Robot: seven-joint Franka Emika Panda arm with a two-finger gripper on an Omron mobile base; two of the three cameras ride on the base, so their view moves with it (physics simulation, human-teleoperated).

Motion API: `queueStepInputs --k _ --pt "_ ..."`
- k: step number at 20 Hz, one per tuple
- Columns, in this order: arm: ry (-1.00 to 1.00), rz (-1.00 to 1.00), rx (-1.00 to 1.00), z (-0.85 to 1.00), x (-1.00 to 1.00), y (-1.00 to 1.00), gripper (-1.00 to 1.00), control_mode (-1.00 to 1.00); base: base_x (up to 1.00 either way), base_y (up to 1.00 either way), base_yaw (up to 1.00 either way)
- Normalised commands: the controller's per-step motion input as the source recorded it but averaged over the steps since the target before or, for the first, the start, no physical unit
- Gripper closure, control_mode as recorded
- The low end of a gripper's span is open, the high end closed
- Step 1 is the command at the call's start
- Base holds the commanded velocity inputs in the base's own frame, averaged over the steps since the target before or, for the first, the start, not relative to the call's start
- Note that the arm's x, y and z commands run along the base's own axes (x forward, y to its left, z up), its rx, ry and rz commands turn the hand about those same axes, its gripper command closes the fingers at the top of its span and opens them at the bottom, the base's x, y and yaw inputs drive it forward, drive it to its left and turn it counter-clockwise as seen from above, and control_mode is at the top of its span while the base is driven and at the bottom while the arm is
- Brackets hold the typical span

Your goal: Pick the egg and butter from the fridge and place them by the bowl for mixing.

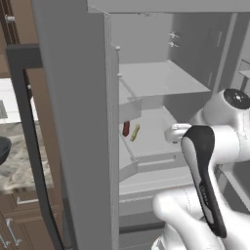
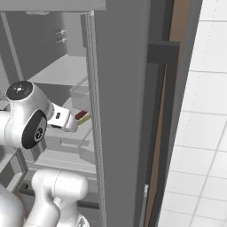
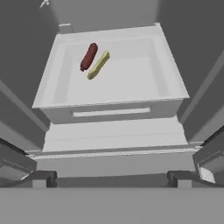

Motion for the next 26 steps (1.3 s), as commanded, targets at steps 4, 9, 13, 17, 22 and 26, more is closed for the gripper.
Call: queueStepInputs --k 4,9,13,17,22,26 --pt "0.0 0.0 0.01 -0.06 1.0 0.16 -1.0 -1.0 0.0 0.0 0.0" --pt "0.0 0.01 0.0 -0.4 0.55 0.26 -1.0 -1.0 0.0 0.0 0.0" --pt "-0.02 0.05 0.0 -0.67 0.25 0.42 -1.0 -1.0 0.0 0.0 0.0" --pt "0.0 0.04 0.0 -0.36 0.45 0.34 -1.0 -1.0 0.0 0.0 0.0" --pt "-0.02 0.01 -0.01 -0.13 0.57 0.15 -1.0 -1.0 0.0 0.0 0.0" --pt "0.0 0.0 -0.01 0.0 0.51 0.0 -1.0 -1.0 0.0 0.0 0.0"
